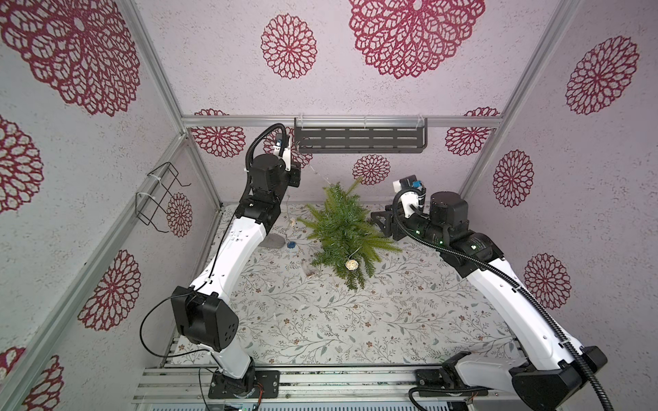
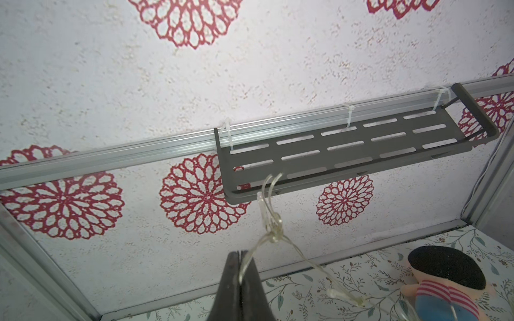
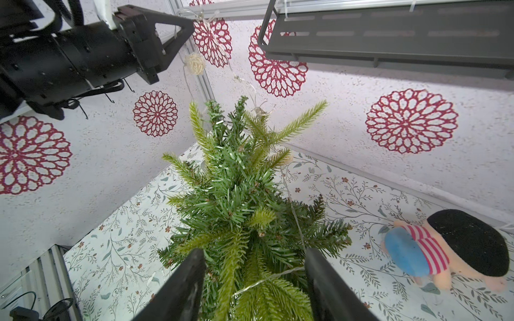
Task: Remove string lights from the small christmas tree
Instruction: Remove the light string from the Christmas tree.
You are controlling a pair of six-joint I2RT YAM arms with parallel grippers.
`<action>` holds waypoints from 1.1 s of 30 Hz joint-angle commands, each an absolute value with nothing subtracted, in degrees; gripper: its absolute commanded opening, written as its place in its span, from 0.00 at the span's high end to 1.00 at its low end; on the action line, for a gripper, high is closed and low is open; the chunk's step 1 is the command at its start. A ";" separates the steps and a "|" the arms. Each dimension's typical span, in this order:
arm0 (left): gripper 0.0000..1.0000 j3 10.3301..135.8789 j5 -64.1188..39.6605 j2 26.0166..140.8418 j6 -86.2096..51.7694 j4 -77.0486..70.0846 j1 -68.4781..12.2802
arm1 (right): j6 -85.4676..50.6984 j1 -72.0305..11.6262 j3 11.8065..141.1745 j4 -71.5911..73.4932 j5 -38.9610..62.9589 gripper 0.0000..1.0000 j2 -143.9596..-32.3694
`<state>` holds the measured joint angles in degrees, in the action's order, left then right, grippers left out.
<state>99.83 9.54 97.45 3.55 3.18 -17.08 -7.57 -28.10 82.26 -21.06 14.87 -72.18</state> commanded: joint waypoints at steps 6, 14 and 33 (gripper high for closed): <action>1.00 102.18 8.90 100.10 7.15 -2.87 -17.14 | -8.96 -27.17 83.32 -18.55 16.52 0.40 -72.54; 1.00 103.12 5.32 102.59 7.83 -8.89 -17.21 | -9.14 -26.82 84.67 -18.59 17.09 0.40 -73.12; 1.00 111.02 -0.15 109.91 6.31 -10.81 -17.95 | -11.98 -19.10 96.20 -12.57 29.97 0.40 -86.19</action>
